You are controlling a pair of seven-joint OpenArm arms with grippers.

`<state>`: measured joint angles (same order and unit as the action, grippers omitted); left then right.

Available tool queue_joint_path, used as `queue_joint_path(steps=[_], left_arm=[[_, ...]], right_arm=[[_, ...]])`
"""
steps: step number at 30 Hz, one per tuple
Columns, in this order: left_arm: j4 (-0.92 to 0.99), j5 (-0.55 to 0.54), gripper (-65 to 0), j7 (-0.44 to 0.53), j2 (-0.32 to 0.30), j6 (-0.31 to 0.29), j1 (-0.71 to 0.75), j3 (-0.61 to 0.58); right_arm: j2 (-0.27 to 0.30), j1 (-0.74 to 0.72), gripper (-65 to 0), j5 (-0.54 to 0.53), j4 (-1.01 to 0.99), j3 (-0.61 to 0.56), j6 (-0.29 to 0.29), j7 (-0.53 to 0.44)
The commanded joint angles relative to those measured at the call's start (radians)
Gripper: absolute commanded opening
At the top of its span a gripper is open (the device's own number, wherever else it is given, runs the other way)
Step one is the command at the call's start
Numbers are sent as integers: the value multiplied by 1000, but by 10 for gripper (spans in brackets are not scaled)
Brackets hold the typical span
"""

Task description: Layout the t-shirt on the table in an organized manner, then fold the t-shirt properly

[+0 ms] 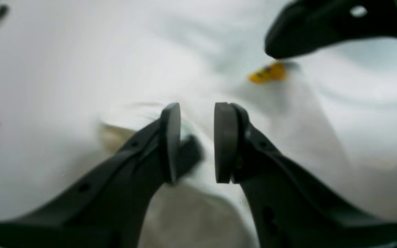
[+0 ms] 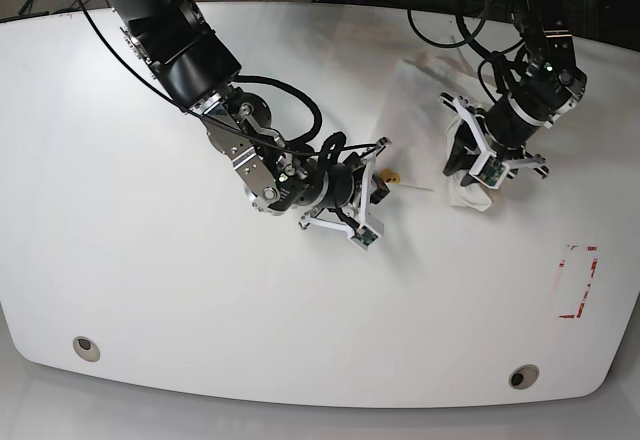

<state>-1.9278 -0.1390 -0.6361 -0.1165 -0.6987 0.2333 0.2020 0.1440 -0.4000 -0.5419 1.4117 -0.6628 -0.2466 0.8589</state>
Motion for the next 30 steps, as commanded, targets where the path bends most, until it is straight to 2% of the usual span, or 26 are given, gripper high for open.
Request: queue_joint_path(steps=[1,8,18,30], left_arm=[[-20,-20,-503,32,1,1,10,-22],[-25,-21,-503,32,11,1,73,-49],[-22,-17,-503,32,11,1,91,-39],[-19,-11,-503,31,-9,1,99,159]], right_arm=[[-2,-17,-631,-7,15,7,-6,-25],[-2,3,-631,-7,11,7,-4,-57],[-4,9,-631,-7,10,7,-3,-57],[-4,13,-631,-7,15,7,-3,-57]])
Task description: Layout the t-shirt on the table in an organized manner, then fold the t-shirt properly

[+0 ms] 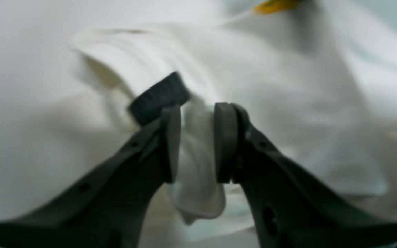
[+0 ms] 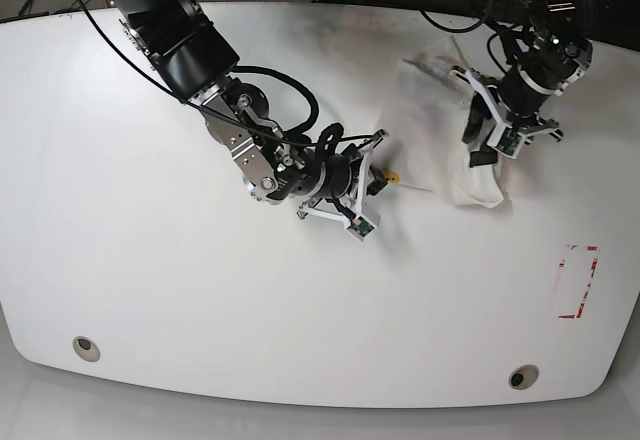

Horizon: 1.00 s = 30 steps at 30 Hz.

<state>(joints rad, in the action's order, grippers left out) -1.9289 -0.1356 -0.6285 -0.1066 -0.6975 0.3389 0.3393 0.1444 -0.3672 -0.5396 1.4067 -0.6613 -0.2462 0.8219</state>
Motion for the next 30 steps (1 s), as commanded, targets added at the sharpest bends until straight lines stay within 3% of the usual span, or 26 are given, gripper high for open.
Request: queue_joint_path(steps=[1,11,20,26,30], left_arm=[[-17,-14,-503,23,-28,-1,-7,30],[16,9,-503,23,-144,-1,-8,40],[-14,46,-503,23,-150,-1,-67,136],[-31,-83,-503,5,-121,-1,-90,165],[-30,-190,-503,-81,-107,-1,-88,145]], right_arm=[[-4,-17,-631,-9,19,5,-3,-20],[-7,-8,-631,-12,41,5,-2,-20],[-12,-2,-631,-18,101,5,0,-20],[-48,-2,-631,-9,102,7,0,-20],[-53,-2,-631,-7,99,7,0,-29]])
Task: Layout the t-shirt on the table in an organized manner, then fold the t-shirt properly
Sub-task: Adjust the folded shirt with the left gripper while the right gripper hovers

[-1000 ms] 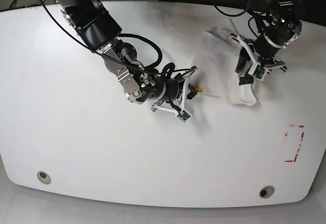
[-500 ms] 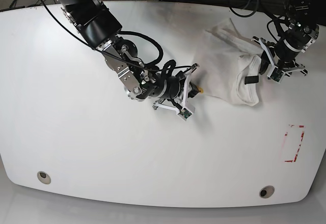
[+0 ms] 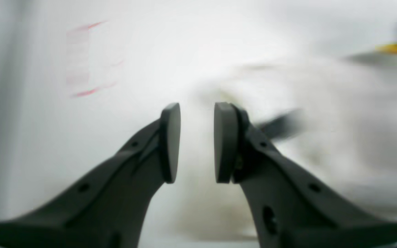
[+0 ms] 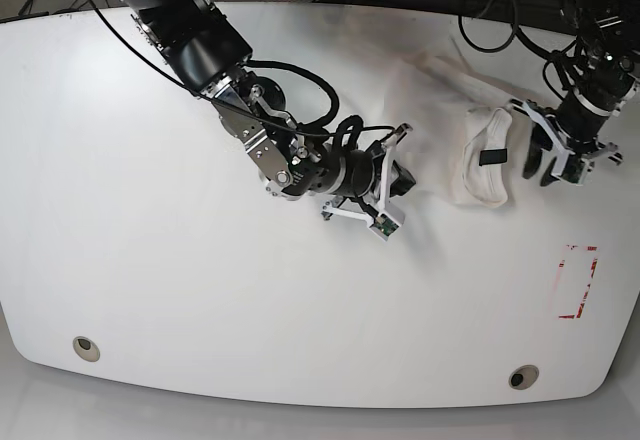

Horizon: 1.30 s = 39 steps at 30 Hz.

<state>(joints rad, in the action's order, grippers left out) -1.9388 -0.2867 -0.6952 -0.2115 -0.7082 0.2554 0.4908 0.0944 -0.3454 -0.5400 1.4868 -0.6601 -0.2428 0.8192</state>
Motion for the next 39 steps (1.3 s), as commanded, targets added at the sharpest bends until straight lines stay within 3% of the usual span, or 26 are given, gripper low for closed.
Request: queue_joint_path(steps=[1,7,12,17,27,39], left_arm=[[-20,-59,-503,-31,2,10,-5,-19],[-17,-145,-503,-70,10,10,3,-156],[-14,-121,-503,-68,13,10,22,-238],[6,-88,-503,-68,13,10,25,-304],[40,105,-503,-65,5,10,28,-306],[42,321,-503,-65,-50,10,25,-240]], right_arm=[[-3,-24,-631,-7,16,6,-3,-34],[-3,-19,-631,-7,-15,3,-3,-80],[-23,-19,-631,-7,-58,1,-10,-88],[-3,-10,-631,-7,-79,-2,-11,-142],[23,13,-631,-9,-77,0,-11,-168],[64,62,-631,-9,-77,1,-13,-172]])
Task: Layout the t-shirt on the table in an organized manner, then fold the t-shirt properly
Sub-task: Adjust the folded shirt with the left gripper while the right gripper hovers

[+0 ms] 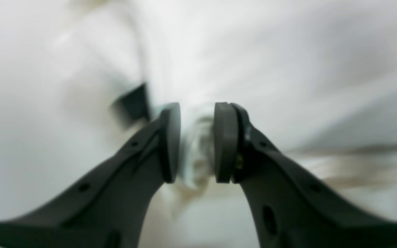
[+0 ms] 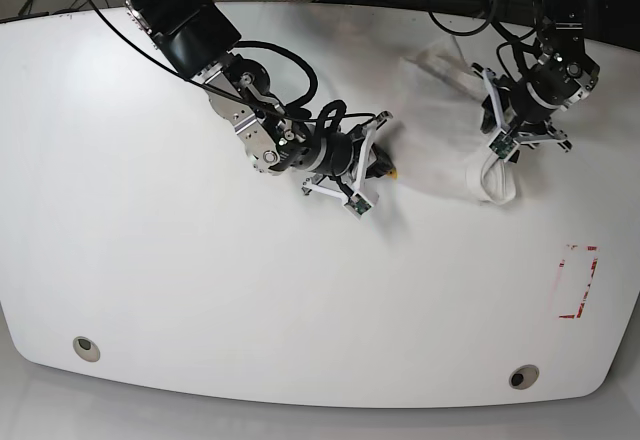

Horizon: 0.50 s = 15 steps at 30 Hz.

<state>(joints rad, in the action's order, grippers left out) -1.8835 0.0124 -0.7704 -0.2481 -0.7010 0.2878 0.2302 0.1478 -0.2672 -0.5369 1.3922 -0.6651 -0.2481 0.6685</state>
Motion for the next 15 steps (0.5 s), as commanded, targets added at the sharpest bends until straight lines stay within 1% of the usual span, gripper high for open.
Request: queue_joint_path(steps=[1,4,8,15], left_arm=[[-14,36,-503,10,-13,3,-8,27],[-14,91,-503,10,-13,3,-9,45],[-14,163,-503,10,-15,3,-46,74],[-20,172,-503,10,-15,3,-91,122]], right_arm=[[14,-13,-631,-12,17,6,-7,-22],[19,-1,-631,-12,17,6,-7,-22],[36,18,-631,-12,20,6,-7,-23],[40,18,-631,-12,49,6,-4,-19]])
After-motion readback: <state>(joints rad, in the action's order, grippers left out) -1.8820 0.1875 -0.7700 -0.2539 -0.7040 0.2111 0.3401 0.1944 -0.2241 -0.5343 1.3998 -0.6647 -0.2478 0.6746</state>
